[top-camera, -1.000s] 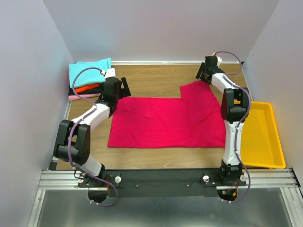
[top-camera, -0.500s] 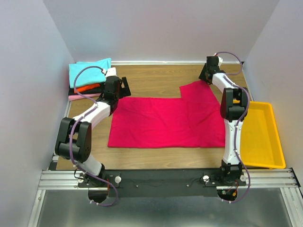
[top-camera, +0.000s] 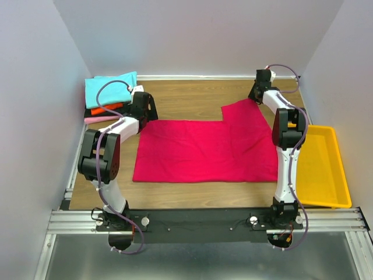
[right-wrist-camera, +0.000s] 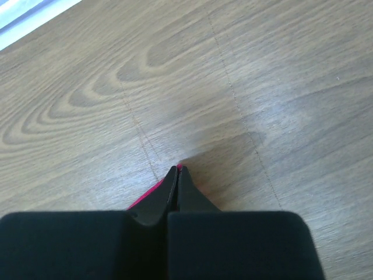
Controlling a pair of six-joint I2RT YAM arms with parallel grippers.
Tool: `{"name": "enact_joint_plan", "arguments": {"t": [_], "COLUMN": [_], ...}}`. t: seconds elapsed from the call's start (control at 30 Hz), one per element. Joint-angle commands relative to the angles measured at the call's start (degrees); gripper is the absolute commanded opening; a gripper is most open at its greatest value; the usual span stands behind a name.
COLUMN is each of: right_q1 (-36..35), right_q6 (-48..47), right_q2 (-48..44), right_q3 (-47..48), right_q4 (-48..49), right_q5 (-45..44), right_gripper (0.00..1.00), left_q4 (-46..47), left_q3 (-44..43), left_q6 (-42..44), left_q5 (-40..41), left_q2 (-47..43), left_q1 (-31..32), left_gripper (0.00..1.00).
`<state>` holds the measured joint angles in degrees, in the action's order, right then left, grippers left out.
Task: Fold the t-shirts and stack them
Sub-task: Fold the tshirt
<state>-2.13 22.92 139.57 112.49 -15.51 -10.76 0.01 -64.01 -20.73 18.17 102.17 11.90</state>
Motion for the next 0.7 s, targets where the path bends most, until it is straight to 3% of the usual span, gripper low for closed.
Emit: {"name": "enact_joint_plan", "arguments": {"t": [0.0, 0.4, 0.57, 0.67], "right_q1": [0.4, 0.4, 0.4, 0.5], "right_q6": [0.3, 0.8, 0.9, 0.8], "right_q2": [0.5, -7.5, -10.7, -11.6], "right_q3": [-0.2, -5.6, -7.5, -8.1], "right_q4": [-0.8, -0.7, -0.7, -0.7], "right_q5": [0.9, 1.1, 1.6, 1.8], "right_gripper": [0.01, 0.01, 0.01, 0.01], "left_q4": [-2.0, -4.7, -7.4, -8.4], "left_q3": [-1.0, -3.3, -7.8, -9.6], "left_q6": [1.1, 1.9, 3.0, 3.2], "left_q5": [-1.1, -2.8, -3.8, -4.5], "left_q2": [0.6, 4.8, 8.8, 10.0], "left_q1": [-0.9, -2.8, -3.5, -3.6], "left_gripper": [0.96, 0.84, 0.75, 0.74]}}
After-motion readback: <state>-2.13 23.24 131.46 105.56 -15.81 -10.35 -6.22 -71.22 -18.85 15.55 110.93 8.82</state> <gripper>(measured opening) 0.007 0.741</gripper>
